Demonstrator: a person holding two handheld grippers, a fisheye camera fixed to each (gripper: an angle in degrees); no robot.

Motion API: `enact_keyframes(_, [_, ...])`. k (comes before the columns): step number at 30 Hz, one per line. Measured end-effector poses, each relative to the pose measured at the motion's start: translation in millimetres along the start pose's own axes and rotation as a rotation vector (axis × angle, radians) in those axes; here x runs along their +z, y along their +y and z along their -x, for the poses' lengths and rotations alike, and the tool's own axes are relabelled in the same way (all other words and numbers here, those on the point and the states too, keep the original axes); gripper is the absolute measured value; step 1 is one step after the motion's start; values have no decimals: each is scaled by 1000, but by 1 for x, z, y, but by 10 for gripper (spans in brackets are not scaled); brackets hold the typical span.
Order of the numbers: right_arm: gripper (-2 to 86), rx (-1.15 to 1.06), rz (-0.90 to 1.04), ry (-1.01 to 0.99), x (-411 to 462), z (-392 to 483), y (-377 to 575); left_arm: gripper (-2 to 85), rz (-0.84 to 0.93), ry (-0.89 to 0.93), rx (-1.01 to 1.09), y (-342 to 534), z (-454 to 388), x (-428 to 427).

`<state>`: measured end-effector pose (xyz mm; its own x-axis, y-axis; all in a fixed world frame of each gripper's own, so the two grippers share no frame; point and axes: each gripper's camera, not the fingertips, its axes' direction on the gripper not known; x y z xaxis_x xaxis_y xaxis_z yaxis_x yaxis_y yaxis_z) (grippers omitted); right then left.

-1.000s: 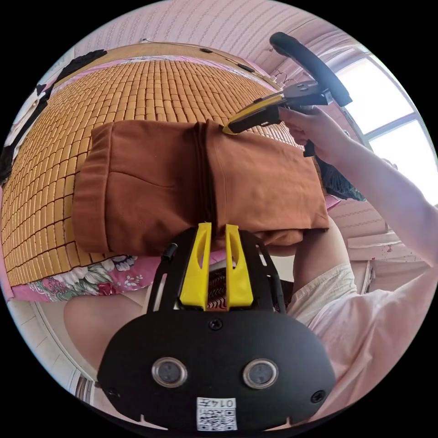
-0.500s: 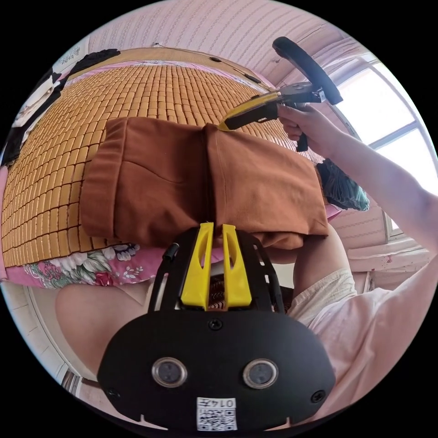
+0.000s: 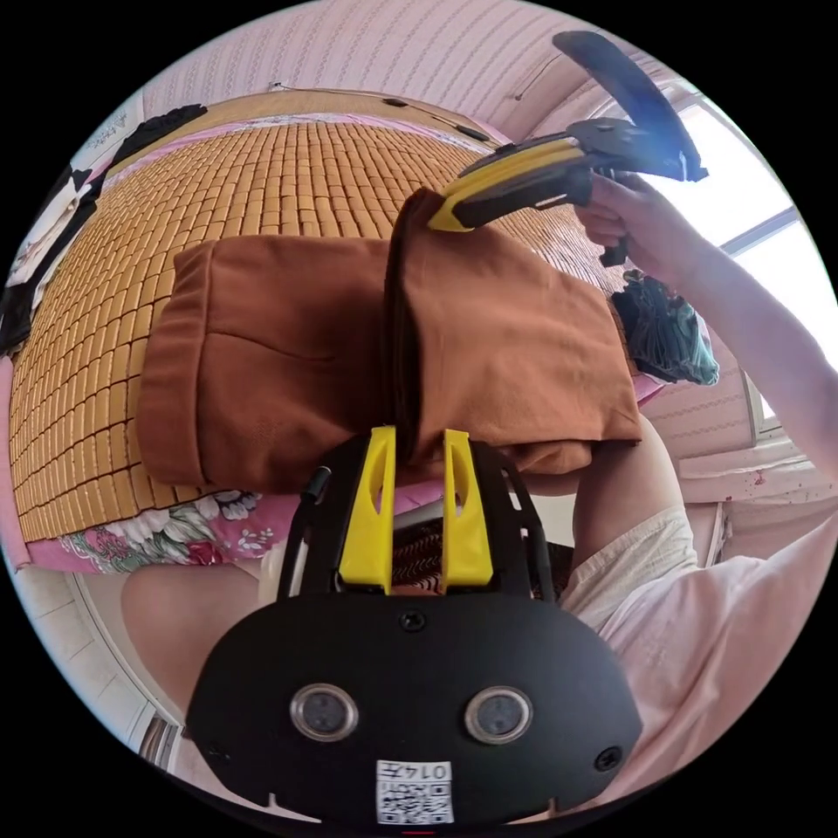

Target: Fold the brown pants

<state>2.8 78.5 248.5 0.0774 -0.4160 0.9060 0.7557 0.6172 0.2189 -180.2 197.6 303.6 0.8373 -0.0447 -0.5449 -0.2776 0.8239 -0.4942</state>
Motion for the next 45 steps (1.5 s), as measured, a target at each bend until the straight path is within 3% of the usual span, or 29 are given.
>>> enact_keyframes(5, [28,-35,-171,-6,-82,27,74,149,-119,-41,40,18,-10,-14])
enact_keyframes(10, [25,-57,-222,-16,-125,55,129,165,-182,-25,187,29,-24,-27])
enact_keyframes(17, [25,68,-349,-22,-162,53,195,55,-350,6,481,59,-70,-65])
enact_keyframes(25, [30,24,-458,11,-193,31,188,43,-447,98,340,70,-77,-128])
enact_keyframes(27, [34,-36,-489,12,-199,23,154,45,-499,12,246,72,-62,-160])
enact_keyframes(30, [47,-46,-457,-69,-175,-3,60,52,-449,-96,48,59,-12,-163])
enact_keyframes(34, [80,160,-164,-98,-49,-43,-26,75,-242,-99,-137,42,54,-112])
enact_keyframes(40, [64,307,-65,-84,31,-46,69,65,-235,-69,-130,55,48,-93])
enact_keyframes(45, [12,497,48,-43,76,-26,168,29,-165,-41,98,39,-5,-47])
